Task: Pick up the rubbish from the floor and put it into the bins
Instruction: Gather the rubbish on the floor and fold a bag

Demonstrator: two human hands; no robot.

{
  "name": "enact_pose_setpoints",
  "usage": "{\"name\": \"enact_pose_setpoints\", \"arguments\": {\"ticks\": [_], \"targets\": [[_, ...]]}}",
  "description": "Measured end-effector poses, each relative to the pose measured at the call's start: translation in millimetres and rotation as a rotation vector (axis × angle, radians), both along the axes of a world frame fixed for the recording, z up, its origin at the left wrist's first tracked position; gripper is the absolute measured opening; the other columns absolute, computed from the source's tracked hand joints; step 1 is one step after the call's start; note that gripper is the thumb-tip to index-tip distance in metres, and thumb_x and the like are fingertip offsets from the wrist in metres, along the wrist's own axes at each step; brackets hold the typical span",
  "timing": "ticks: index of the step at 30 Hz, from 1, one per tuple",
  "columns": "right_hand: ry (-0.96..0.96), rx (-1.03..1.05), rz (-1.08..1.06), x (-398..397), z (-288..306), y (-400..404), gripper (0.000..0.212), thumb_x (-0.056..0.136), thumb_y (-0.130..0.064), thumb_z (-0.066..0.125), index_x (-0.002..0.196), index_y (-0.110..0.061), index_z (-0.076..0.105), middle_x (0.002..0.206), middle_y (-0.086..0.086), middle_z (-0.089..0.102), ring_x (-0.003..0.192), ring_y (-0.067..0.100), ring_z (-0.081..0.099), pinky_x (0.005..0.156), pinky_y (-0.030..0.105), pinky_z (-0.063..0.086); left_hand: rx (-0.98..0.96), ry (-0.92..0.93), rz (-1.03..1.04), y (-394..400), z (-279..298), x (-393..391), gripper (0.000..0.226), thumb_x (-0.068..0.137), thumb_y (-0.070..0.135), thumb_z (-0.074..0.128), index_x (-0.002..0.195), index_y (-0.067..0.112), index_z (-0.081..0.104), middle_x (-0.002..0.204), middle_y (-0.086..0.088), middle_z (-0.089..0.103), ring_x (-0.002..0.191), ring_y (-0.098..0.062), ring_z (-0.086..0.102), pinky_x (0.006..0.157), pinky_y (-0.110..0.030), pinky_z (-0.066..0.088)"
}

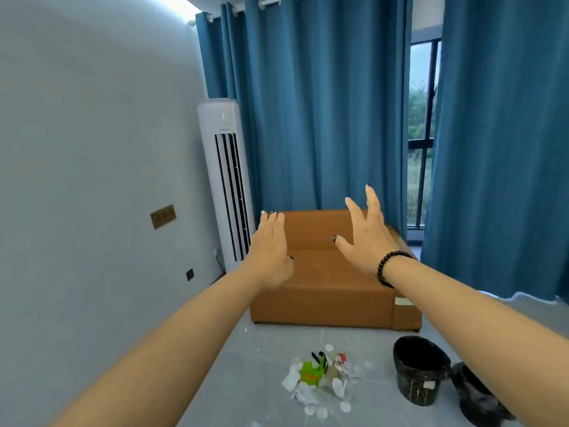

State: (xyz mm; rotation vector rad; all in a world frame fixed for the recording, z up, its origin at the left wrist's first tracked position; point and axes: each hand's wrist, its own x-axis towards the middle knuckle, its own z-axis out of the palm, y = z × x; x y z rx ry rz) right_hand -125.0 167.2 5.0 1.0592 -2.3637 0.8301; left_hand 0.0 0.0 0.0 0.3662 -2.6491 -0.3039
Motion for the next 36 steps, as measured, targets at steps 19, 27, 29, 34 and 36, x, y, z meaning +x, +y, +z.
{"name": "enact_pose_setpoints", "arguments": {"ticks": [19,27,29,34,36], "targets": [[-0.404,0.247,0.147,-109.8,-87.3,-239.2,0.085,0.089,-0.04,0.056,0.151,-0.022,0.0,0.157,-0.004,0.004,0.145,0.02,0.008,0.114,0.042,0.025,0.041,-0.23,0.01,-216.4,-101.6,-82.2,0.092,0.091,0.024,0.054,0.15,0.006,-0.015,0.159,-0.007,-0.017,0.144,-0.025,-0.024,0.121,-0.04,-0.003],[-0.501,0.319,0.106,-203.8,-141.6,-305.0,0.083,0.09,-0.037,0.056,0.151,-0.02,0.002,0.157,0.0,0.003,0.144,0.024,0.008,0.114,0.04,0.023,0.164,-0.302,-0.039,-280.5,-146.4,-196.7,0.095,0.089,0.027,0.057,0.15,0.007,-0.012,0.16,-0.007,-0.013,0.145,-0.026,-0.022,0.12,-0.047,0.004],[-0.49,0.374,0.118,-213.1,-149.3,-311.7,0.082,0.091,-0.037,0.054,0.151,-0.019,0.0,0.157,-0.001,0.002,0.144,0.024,0.009,0.114,0.04,0.024,0.15,-0.315,-0.064,-292.7,-152.8,-211.7,0.097,0.088,0.03,0.058,0.15,0.008,-0.013,0.16,-0.006,-0.013,0.145,-0.024,-0.023,0.12,-0.046,0.004],[-0.482,0.481,0.128,-251.8,-181.6,-346.9,0.09,0.09,-0.041,0.054,0.15,-0.023,-0.01,0.157,-0.004,0.001,0.144,0.021,0.01,0.112,0.041,0.029,0.114,-0.346,-0.149,-340.1,-172.9,-271.5,0.099,0.087,0.034,0.06,0.15,0.008,-0.012,0.16,-0.005,-0.013,0.145,-0.022,-0.024,0.12,-0.045,0.003],[-0.503,0.459,0.117,-270.4,-191.6,-366.5,0.092,0.089,-0.041,0.055,0.149,-0.024,-0.012,0.157,-0.005,0.003,0.144,0.02,0.012,0.112,0.041,0.029,0.104,-0.344,-0.176,-358.6,-180.2,-297.7,0.099,0.087,0.035,0.059,0.151,0.008,-0.011,0.16,-0.004,-0.012,0.145,-0.021,-0.023,0.121,-0.044,0.002]]}}
